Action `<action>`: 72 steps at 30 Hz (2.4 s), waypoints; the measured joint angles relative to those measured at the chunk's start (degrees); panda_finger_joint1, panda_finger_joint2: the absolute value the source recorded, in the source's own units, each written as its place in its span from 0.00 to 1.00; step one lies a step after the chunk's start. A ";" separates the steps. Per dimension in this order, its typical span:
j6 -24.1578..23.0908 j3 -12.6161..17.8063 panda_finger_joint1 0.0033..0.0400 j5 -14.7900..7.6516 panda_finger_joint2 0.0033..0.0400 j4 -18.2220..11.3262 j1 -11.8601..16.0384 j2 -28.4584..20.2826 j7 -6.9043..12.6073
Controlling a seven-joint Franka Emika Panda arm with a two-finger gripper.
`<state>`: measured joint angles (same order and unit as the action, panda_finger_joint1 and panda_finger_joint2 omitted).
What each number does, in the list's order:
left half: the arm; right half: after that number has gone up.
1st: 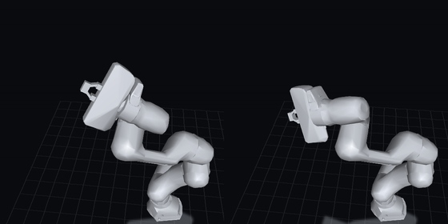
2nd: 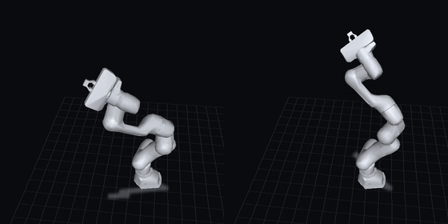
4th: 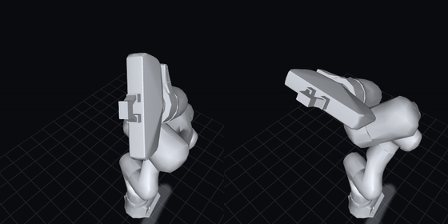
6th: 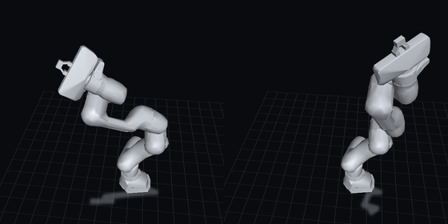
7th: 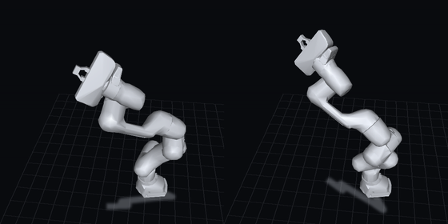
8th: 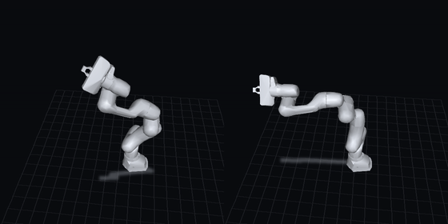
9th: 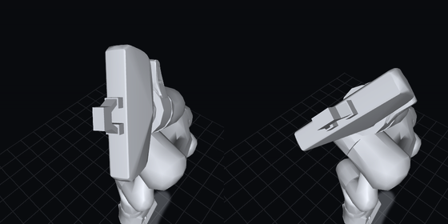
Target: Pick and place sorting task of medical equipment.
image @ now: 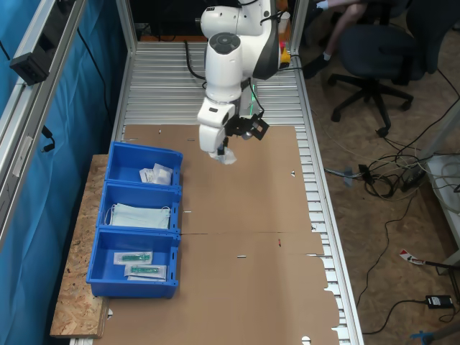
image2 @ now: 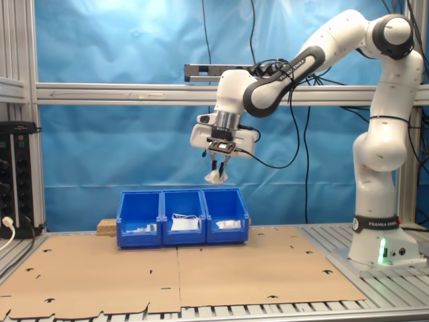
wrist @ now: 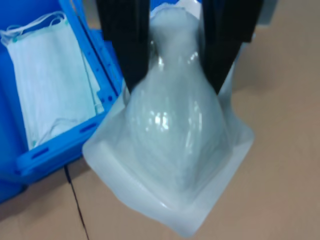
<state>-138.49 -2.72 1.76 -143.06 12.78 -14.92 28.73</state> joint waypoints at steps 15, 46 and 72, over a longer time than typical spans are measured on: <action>7.42 3.05 0.10 0.00 0.10 1.69 9.88 -0.58 0.00; 9.70 10.72 0.10 0.00 0.10 3.47 13.46 -0.35 0.00; 8.92 11.93 0.10 0.00 0.10 6.36 13.47 3.80 0.00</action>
<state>-129.57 9.21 1.75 -136.70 26.25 -11.12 28.73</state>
